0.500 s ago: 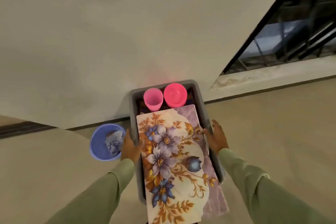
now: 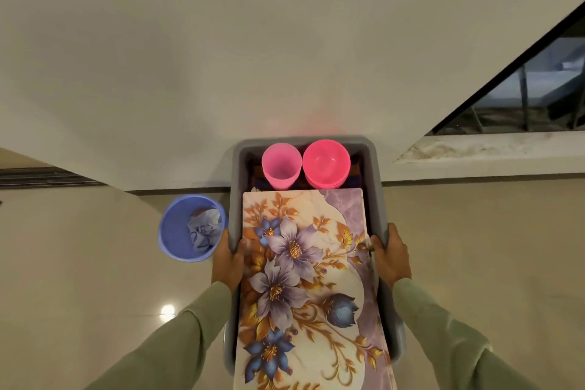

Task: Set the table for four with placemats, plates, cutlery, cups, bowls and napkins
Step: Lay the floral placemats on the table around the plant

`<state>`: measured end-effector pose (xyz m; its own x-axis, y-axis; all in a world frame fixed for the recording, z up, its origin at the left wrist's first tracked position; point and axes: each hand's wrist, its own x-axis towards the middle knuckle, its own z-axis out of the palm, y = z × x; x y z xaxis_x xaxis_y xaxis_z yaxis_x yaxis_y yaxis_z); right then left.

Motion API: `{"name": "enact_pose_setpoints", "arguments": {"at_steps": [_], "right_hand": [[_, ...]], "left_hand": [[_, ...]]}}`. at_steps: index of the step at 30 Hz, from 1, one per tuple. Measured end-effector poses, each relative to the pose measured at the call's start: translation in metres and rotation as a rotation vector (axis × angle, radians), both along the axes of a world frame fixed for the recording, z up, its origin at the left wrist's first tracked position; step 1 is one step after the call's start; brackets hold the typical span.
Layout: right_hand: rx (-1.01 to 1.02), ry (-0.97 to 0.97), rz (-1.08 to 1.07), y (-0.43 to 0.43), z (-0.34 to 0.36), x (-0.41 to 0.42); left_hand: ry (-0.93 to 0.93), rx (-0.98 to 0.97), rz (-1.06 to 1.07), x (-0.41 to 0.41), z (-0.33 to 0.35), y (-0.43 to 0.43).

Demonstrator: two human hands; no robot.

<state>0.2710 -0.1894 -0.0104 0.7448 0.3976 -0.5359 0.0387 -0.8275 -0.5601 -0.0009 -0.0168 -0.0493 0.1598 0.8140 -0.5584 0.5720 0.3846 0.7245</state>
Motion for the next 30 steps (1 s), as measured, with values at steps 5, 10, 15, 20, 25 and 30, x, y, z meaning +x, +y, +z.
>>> {"name": "enact_pose_setpoints", "arguments": {"at_steps": [5,10,15,20,25,30], "right_hand": [[0.021,0.004,0.054,0.003,0.042,-0.020],[0.052,0.001,0.174,0.017,0.109,-0.053],[0.069,0.016,0.364,0.036,0.169,-0.104],[0.091,0.062,0.560,0.053,0.217,-0.179],[0.118,0.062,0.791,0.072,0.237,-0.267],[0.138,0.062,1.009,0.071,0.257,-0.377]], "left_hand": [[-0.009,0.018,0.047,-0.023,0.054,-0.012],[0.056,0.051,0.153,-0.074,0.122,-0.027],[0.075,0.088,0.312,-0.143,0.194,-0.055],[0.080,0.143,0.511,-0.226,0.247,-0.101],[0.135,0.181,0.703,-0.317,0.270,-0.158],[0.185,0.181,0.932,-0.407,0.288,-0.233]]}}
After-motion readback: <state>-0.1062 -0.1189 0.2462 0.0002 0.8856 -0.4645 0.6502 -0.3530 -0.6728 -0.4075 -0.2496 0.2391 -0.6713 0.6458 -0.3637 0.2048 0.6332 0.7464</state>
